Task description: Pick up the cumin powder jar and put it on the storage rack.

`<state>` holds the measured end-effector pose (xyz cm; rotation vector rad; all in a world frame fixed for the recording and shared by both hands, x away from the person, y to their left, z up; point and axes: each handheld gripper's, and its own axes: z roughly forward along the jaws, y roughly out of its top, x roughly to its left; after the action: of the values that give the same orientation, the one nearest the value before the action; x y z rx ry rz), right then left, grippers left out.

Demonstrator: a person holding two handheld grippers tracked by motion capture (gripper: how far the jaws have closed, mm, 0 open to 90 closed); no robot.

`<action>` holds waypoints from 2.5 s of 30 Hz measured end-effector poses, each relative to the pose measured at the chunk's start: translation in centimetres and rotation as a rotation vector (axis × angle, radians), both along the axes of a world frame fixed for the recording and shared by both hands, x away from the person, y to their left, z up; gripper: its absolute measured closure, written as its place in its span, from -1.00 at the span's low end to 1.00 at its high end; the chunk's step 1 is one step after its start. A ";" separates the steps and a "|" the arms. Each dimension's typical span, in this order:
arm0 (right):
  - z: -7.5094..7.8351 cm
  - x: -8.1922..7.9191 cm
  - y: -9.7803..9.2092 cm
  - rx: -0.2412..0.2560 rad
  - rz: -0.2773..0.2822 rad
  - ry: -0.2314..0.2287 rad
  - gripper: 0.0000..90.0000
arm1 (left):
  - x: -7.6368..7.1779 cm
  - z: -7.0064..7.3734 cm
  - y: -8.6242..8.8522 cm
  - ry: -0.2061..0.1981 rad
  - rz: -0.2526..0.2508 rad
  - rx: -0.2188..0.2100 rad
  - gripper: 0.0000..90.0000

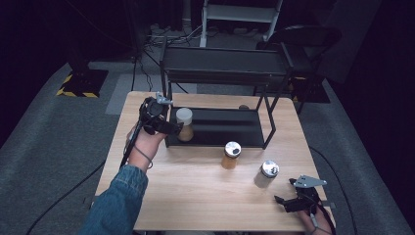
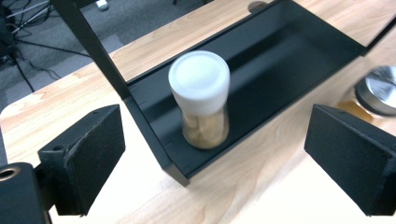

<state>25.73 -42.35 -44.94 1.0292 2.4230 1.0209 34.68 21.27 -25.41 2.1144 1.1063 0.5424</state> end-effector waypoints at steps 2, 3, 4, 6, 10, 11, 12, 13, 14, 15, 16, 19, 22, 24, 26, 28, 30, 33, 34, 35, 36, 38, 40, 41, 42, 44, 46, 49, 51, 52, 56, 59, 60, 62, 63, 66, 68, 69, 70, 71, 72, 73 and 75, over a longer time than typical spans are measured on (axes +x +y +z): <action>0.0 0.0 0.0 0.000 0.000 0.000 -0.97 | -0.9 -0.7 0.7 -0.003 -0.002 -0.015 -0.89; 0.0 0.0 0.0 0.000 0.000 0.000 -0.97 | -1.3 -1.0 1.0 -0.003 -0.002 -0.016 -0.89; 0.0 0.0 0.0 0.000 0.000 0.000 -0.97 | -1.6 -1.3 1.2 -0.004 -0.004 -0.017 -0.88; 0.0 0.0 0.0 0.000 0.001 0.000 -0.97 | -2.5 -2.2 1.9 -0.014 -0.011 -0.029 -0.88; 0.0 0.0 0.0 0.000 0.000 0.000 -0.97 | -3.9 -3.6 2.8 -0.019 -0.015 -0.037 -0.88; 0.0 0.0 0.0 0.000 0.001 0.000 -0.97 | -4.1 -3.9 3.0 -0.017 -0.015 -0.039 -0.88; 0.0 0.0 0.0 0.000 0.001 0.000 -0.97 | -4.5 -4.3 3.2 -0.012 -0.014 -0.044 -0.88; 0.0 0.0 0.0 0.000 0.001 0.000 -0.97 | -4.7 -4.7 3.4 -0.009 -0.015 -0.046 -0.88; 0.0 0.0 0.0 0.000 0.000 0.000 -0.97 | -5.0 -5.2 3.6 -0.008 -0.015 -0.046 -0.88; 0.0 0.0 0.0 0.000 0.000 0.000 -0.97 | -5.3 -5.5 3.7 -0.007 -0.018 -0.042 -0.88; 0.0 0.0 0.0 0.000 0.000 0.000 -0.97 | -5.6 -5.8 3.8 -0.009 -0.018 -0.038 -0.88; 0.0 0.0 0.0 0.000 0.000 0.000 -0.97 | -6.9 -7.2 4.4 -0.022 -0.035 -0.036 -0.86; 0.0 0.0 0.0 0.000 0.001 0.000 -0.97 | -7.9 -8.5 4.8 -0.020 -0.033 -0.032 -0.86; 0.0 0.0 0.0 0.000 0.000 0.000 -0.97 | -8.4 -9.4 5.0 -0.018 -0.036 -0.030 -0.86; 0.0 0.0 0.0 0.000 0.000 0.001 -0.97 | -8.8 -10.2 5.1 -0.017 -0.038 -0.020 -0.86; 0.0 0.0 0.0 0.000 0.000 0.000 -0.97 | -9.1 -11.2 5.3 -0.015 -0.040 -0.019 -0.86; 0.0 0.0 0.0 0.000 0.000 0.001 -0.97 | -9.5 -12.2 5.5 -0.013 -0.039 -0.024 -0.86; 0.0 0.2 -0.2 0.001 0.011 0.002 -0.96 | -10.2 -13.8 5.8 -0.012 -0.020 -0.033 -0.86; 0.0 0.2 -0.2 0.001 0.013 0.002 -0.96 | -10.3 -14.3 6.0 -0.008 -0.016 -0.038 -0.86; 0.0 0.2 -0.2 0.001 0.014 0.002 -0.96 | -10.5 -14.9 6.2 0.002 -0.012 -0.046 -0.86; 0.0 0.2 -0.2 0.001 0.014 0.002 -0.96 | -10.6 -15.3 6.3 0.007 -0.009 -0.045 -0.85; 0.0 0.2 -0.3 0.002 0.016 0.002 -0.96 | -10.9 -16.0 6.5 0.012 0.002 -0.045 -0.85; 0.0 0.2 -0.3 0.003 0.017 0.002 -0.96 | -11.1 -16.5 6.8 0.010 0.005 -0.044 -0.85; 0.0 0.2 -0.3 0.003 0.016 0.003 -0.96 | -11.3 -16.8 6.9 0.010 0.010 -0.047 -0.85; 0.0 0.3 -0.3 0.003 0.017 0.003 -0.96 | -11.4 -17.1 7.0 0.009 0.014 -0.053 -0.85; 0.0 0.3 -0.3 0.005 0.015 0.003 -0.94 | -11.6 -17.5 7.3 0.009 0.025 -0.064 -0.85; 0.0 0.2 -0.4 0.005 0.015 0.003 -0.94 | -11.8 -18.1 7.5 0.011 0.034 -0.071 -0.85; 0.0 0.2 -0.4 0.006 0.015 0.003 -0.94 | -11.9 -18.7 7.7 0.019 0.042 -0.073 -0.85; 0.0 0.3 -0.4 0.006 0.019 0.003 -0.94 | -11.9 -19.1 7.9 0.022 0.044 -0.077 -0.85; 0.0 0.3 -0.4 0.006 0.019 0.003 -0.94 | -11.9 -19.3 7.9 0.023 0.048 -0.081 -0.85; 0.0 0.3 -0.4 0.006 0.019 0.002 -0.94 | -11.6 -19.7 7.7 0.045 0.055 -0.061 -0.85; 0.0 0.3 -0.4 0.006 0.019 0.002 -0.94 | -11.4 -19.7 7.5 0.047 0.045 -0.046 -0.85; 0.0 0.3 -0.4 0.006 0.019 0.002 -0.94 | -11.2 -19.6 7.4 0.060 0.048 -0.043 -0.85; 0.0 0.3 -0.4 0.006 0.019 0.002 -0.94 | -11.0 -19.4 7.2 0.075 0.047 -0.027 -0.90; 0.0 0.3 -0.4 0.006 0.020 0.002 -0.94 | -10.9 -19.4 7.2 0.076 0.047 -0.027 -0.90; 0.0 0.3 -0.4 0.006 0.021 0.002 -0.94 | -11.0 -19.5 7.2 0.074 0.047 -0.027 -0.90; 0.0 0.3 -0.4 0.006 0.021 0.002 -0.94 | -11.0 -19.4 7.1 0.077 0.054 -0.026 -0.91; 0.0 0.3 -0.4 0.006 0.021 0.002 -0.94 | -11.0 -19.4 7.0 0.078 0.060 -0.026 -0.92; 0.0 0.3 -0.4 0.007 0.021 0.002 -0.94 | -11.0 -19.4 7.0 0.078 0.071 -0.028 -0.93; 0.0 0.3 -0.4 0.007 0.021 0.002 -0.94 | -11.0 -19.4 6.9 0.079 0.079 -0.028 -0.94; 0.0 0.3 -0.4 0.006 0.021 0.002 -0.94 | -11.0 -19.4 6.8 0.080 0.082 -0.026 -0.95; 0.0 0.3 -0.4 0.006 0.021 0.002 -0.94 | -11.0 -19.4 6.8 0.080 0.083 -0.025 -0.96; 0.0 0.3 -0.4 0.006 0.021 0.002 -0.94 | -11.1 -19.4 6.8 0.081 0.087 -0.027 -0.96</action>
<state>26.07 -42.77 -44.95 1.0094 2.4386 1.0358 23.61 28.05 -44.83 2.0882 1.2491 0.4829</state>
